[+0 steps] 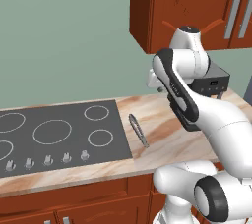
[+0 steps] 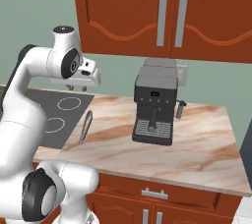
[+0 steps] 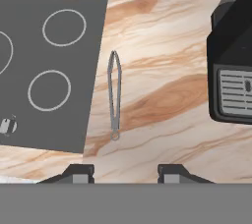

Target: Pick up the tongs from the counter and place them near the plate next to the oven.

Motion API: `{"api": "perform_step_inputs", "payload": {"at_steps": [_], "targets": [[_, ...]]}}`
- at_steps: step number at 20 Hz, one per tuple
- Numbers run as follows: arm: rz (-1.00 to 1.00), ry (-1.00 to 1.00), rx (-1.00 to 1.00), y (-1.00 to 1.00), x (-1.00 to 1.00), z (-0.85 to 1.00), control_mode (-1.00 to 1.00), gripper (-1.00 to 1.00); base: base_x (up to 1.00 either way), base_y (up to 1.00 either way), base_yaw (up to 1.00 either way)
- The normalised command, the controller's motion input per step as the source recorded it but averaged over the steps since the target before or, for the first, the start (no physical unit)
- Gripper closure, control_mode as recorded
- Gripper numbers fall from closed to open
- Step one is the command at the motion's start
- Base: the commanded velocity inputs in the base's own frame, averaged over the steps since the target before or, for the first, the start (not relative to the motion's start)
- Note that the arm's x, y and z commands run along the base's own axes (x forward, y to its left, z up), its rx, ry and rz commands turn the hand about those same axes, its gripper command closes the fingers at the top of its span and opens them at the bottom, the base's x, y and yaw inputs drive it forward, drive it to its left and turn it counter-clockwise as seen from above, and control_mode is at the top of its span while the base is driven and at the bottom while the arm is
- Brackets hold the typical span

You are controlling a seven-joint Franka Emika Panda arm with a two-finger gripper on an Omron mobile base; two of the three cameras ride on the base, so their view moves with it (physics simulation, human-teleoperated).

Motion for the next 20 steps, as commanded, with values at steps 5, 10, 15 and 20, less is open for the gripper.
{"api": "perform_step_inputs", "payload": {"at_steps": [5, 10, 15, 20], "targets": [[-0.01, 0.03, 0.00, 0.23, 0.00, -0.14, -1.00, -1.00, 0.00, 0.00, 0.00], [-0.02, 0.09, 0.00, 0.35, 0.00, -0.80, -1.00, -1.00, 0.00, 0.00, 0.00], [0.04, 0.10, -0.06, 0.00, 0.03, -0.99, -1.00, -1.00, 0.00, 0.00, 0.00], [0.07, 0.08, -0.01, 0.00, 0.02, -0.99, -1.00, -1.00, 0.00, 0.00, 0.00]]}}
